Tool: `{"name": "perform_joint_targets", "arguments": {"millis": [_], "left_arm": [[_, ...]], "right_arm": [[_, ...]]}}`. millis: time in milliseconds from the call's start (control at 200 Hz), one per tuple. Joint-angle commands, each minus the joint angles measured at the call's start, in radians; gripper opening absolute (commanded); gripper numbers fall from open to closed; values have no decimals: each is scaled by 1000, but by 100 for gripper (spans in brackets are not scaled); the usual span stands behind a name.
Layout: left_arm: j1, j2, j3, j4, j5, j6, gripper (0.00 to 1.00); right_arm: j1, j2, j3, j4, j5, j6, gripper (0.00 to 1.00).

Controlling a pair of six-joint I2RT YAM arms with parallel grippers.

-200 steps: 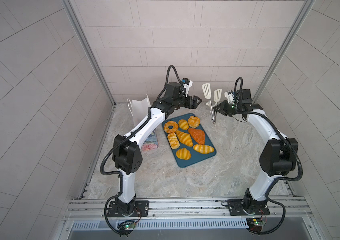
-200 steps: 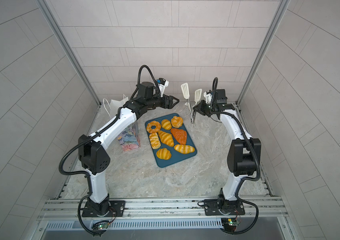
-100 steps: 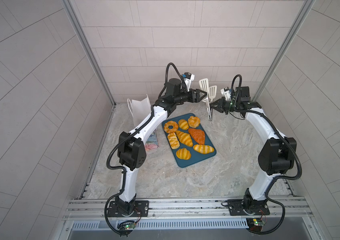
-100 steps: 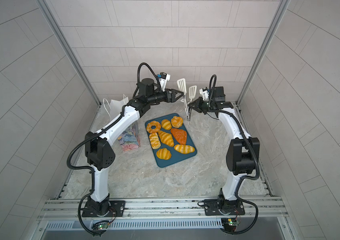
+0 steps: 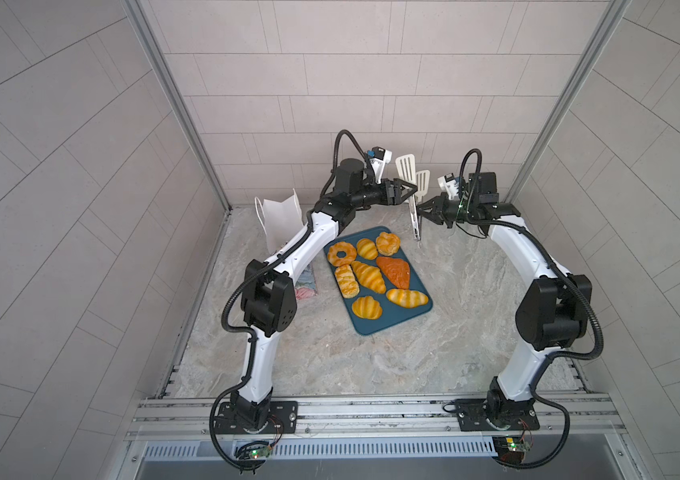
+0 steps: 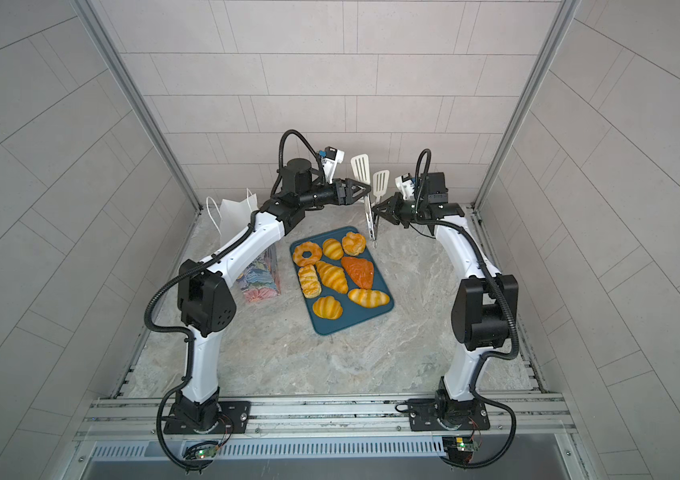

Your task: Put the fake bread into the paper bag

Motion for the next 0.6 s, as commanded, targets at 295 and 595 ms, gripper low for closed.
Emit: {"name": "perform_joint_targets", "arguments": {"millis": [295,595], "left_arm": [[19,1,44,79,85,-31,53],[20,-10,32,96,103,-32,37]], "right_arm": [[24,-4,72,28,-62,17,1],[25,8,93,-53,-74,-31,3]]}}
